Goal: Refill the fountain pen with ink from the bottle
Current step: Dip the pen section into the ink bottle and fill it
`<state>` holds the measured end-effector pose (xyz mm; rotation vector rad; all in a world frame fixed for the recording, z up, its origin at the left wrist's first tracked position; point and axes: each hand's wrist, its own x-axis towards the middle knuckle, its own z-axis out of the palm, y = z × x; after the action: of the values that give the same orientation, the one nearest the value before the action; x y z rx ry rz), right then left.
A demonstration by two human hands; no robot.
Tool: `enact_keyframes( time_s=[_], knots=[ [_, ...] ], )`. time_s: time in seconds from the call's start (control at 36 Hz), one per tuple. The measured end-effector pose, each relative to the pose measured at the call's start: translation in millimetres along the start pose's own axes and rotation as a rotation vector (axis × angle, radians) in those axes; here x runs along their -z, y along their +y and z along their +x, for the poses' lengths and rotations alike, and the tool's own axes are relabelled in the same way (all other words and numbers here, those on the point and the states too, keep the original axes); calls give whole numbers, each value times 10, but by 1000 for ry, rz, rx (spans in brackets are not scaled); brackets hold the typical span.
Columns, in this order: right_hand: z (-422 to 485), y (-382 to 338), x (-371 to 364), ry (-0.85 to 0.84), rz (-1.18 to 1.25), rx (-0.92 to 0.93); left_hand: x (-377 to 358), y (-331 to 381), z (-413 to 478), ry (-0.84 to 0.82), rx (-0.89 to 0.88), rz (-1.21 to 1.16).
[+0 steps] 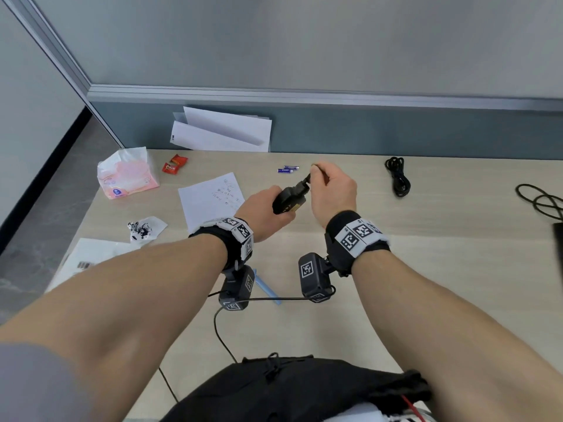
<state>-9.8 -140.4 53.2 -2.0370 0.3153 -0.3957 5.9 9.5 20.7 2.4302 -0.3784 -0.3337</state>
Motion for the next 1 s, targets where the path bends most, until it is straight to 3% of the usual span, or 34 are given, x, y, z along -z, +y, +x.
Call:
enact_keyframes(
  time_s=[1.0],
  knots=[
    [-168, -702, -353, -124, -13, 157, 556, -202, -186, 167, 151, -42]
  ],
)
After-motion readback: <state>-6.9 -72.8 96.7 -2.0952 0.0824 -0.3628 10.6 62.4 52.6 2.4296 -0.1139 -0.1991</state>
